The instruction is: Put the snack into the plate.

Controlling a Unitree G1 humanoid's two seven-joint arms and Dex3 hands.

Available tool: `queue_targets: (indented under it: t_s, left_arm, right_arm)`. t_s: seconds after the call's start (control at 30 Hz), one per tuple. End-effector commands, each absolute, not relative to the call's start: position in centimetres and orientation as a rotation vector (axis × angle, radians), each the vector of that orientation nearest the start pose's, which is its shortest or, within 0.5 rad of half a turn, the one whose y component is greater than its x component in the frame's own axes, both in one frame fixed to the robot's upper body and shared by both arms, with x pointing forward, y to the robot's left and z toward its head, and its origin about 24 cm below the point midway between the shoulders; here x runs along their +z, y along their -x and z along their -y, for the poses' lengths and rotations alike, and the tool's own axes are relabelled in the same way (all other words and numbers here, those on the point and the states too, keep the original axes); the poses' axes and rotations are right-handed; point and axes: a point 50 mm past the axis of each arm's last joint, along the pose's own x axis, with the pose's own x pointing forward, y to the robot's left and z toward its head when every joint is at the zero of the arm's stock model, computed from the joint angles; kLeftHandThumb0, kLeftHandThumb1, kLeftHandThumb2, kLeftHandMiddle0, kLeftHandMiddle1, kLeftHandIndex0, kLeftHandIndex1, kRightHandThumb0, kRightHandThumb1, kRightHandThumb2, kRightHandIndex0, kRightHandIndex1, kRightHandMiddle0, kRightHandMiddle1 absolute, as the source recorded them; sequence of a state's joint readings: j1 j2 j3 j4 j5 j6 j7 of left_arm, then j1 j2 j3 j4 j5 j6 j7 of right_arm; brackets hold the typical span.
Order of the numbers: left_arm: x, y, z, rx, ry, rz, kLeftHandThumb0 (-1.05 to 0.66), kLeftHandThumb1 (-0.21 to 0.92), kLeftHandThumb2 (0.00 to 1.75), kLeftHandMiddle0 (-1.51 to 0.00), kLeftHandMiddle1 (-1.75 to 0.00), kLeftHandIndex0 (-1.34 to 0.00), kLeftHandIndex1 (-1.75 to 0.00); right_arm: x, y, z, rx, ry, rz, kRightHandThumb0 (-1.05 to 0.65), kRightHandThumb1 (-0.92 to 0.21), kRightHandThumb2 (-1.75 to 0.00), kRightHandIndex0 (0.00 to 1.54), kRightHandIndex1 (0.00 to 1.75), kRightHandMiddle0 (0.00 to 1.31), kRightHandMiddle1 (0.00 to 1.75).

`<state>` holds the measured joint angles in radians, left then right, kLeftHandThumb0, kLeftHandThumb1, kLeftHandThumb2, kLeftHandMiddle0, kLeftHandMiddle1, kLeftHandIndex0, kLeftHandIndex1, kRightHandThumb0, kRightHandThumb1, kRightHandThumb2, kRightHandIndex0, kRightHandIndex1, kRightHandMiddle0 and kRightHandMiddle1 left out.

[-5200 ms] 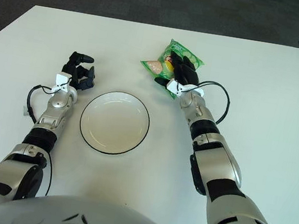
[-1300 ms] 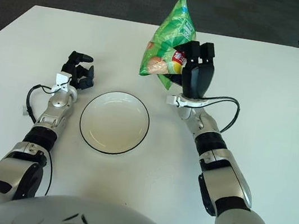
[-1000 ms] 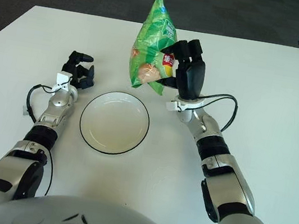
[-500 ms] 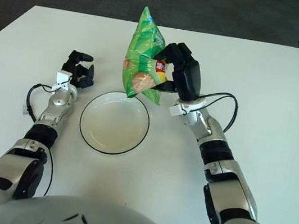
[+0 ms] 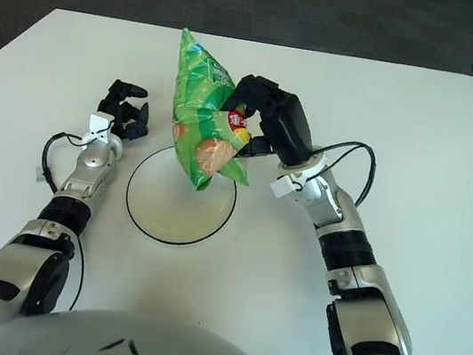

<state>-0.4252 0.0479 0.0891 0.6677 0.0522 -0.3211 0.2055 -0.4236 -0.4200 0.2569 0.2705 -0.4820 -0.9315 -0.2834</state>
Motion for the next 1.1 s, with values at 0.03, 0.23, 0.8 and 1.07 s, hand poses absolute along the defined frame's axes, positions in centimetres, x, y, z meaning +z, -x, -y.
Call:
queue_targets:
  t_s: [0.03, 0.23, 0.8, 1.07]
  left_arm:
    - [3.58, -32.49, -16.55, 0.197, -0.09, 0.063, -0.01, 0.47, 1.06, -0.53, -1.71, -0.4, -1.55]
    - [3.54, -32.55, -16.54, 0.197, -0.09, 0.06, -0.01, 0.47, 1.07, -0.53, -1.71, -0.4, -1.55]
    - [3.5, -32.6, -16.33, 0.198, -0.092, 0.063, -0.01, 0.47, 1.07, -0.54, -1.71, -0.4, -1.56]
    - [3.49, -32.62, -16.35, 0.198, -0.093, 0.065, -0.01, 0.47, 1.07, -0.54, -1.71, -0.41, -1.56]
  right_arm:
    - [14.67, -26.95, 12.35, 0.408, 0.666, 1.102, 0.01, -0.92, -0.19, 0.82, 1.75, 0.67, 1.75]
    - [14.48, -26.72, 12.24, 0.425, 0.667, 1.098, 0.0, -0.92, -0.21, 0.73, 1.75, 0.65, 1.75]
    - [14.62, -26.73, 11.99, 0.549, 0.726, 1.057, -0.01, -0.82, -0.43, 0.52, 1.48, 0.43, 1.47]
    - [14.45, -26.73, 12.94, 0.612, 0.799, 0.993, -0.19, -0.91, -0.21, 0.45, 0.9, 0.34, 1.01]
